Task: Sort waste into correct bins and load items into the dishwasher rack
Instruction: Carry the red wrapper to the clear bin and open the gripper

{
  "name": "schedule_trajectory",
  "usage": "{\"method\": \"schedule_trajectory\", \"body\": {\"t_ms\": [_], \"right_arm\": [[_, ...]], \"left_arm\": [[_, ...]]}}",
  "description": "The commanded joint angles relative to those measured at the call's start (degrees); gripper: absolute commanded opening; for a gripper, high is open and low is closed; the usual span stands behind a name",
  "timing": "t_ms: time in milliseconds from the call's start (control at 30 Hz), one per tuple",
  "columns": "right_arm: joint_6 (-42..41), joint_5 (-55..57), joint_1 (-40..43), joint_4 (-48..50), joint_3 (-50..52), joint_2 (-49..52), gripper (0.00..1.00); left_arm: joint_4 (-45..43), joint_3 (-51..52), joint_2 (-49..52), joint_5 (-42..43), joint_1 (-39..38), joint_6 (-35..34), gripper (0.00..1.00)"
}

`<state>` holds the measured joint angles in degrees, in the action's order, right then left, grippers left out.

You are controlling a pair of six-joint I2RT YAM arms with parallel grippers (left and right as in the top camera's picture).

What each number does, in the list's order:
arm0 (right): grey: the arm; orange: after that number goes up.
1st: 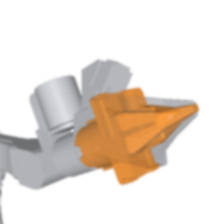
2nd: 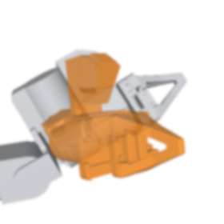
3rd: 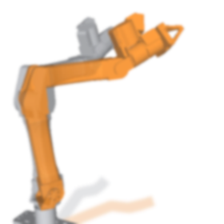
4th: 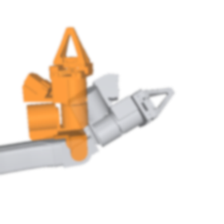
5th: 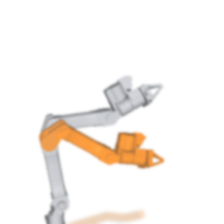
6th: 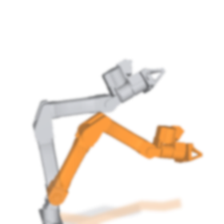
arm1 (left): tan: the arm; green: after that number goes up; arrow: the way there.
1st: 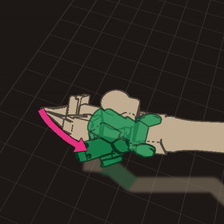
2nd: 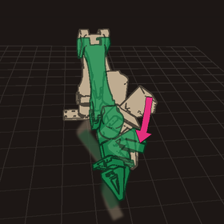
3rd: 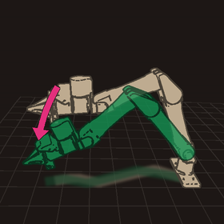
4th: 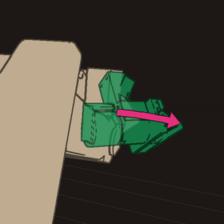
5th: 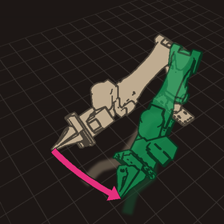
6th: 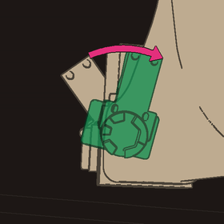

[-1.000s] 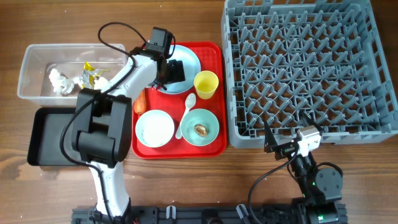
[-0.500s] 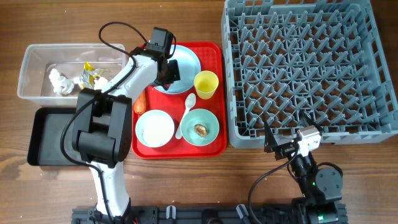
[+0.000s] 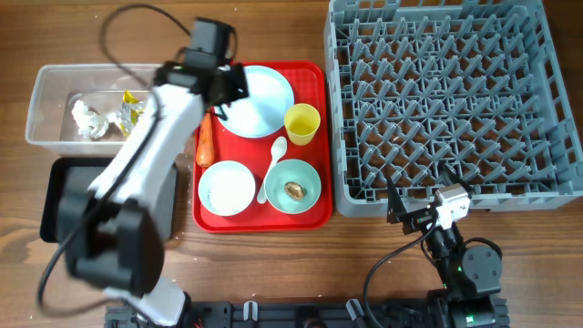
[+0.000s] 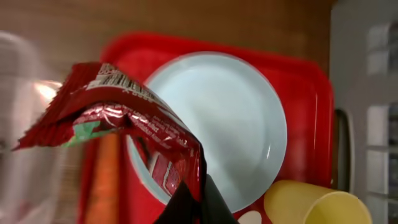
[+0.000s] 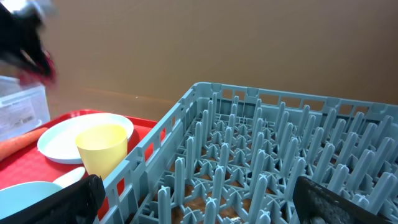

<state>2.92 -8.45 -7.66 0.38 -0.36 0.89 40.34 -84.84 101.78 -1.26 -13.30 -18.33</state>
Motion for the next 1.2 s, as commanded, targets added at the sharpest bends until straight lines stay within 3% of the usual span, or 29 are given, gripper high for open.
{"method": "schedule_trajectory", "body": {"t_ms": [0, 300, 633, 667, 700, 733, 833, 967, 1067, 1100, 1167], "right_arm": [[0.5, 0.8, 0.3, 0.2, 0.1, -0.2, 1.00], [0.5, 0.8, 0.3, 0.2, 0.1, -0.2, 1.00], [0.5, 0.8, 0.3, 0.2, 0.1, -0.2, 1.00], [0.5, 0.8, 0.3, 0.2, 0.1, -0.2, 1.00], [0.5, 0.8, 0.3, 0.2, 0.1, -0.2, 1.00], [0.5, 0.8, 0.3, 0.2, 0.1, -0.2, 1.00], [0.5, 0.8, 0.3, 0.2, 0.1, -0.2, 1.00], [0.5, 0.8, 0.3, 0.2, 0.1, -0.2, 0.99], [0.5, 0.8, 0.3, 0.2, 0.1, -0.2, 1.00], [0.5, 0.8, 0.3, 0.2, 0.1, -0.2, 1.00], [0.5, 0.8, 0.3, 0.2, 0.1, -0.2, 1.00]], "left_arm": [[2.3, -0.7, -7.5, -7.0, 5.3, 1.6, 0.04], [4.9, -0.5, -6.1, -7.4, 22.8, 1.6, 0.04], [4.2, -0.5, 4.3, -6.1, 30.1, 1.6, 0.06], [3.9, -0.6, 4.7, -6.1, 30.3, 1.6, 0.11], [3.6, -0.6, 4.8, -6.1, 30.5, 1.6, 0.41], [3.1, -0.6, 4.8, -6.1, 30.6, 1.6, 0.56], [1.9, -0.6, 4.3, -6.1, 30.6, 1.8, 0.80], [1.7, -0.6, 4.1, -6.1, 30.6, 4.7, 0.88], [1.2, -0.6, 4.0, -5.5, 30.6, 4.7, 0.87], [1.2, -0.6, 4.0, -5.0, 30.6, 4.7, 0.80], [1.2, -0.6, 4.0, -2.0, 30.6, 4.7, 0.40]]}}
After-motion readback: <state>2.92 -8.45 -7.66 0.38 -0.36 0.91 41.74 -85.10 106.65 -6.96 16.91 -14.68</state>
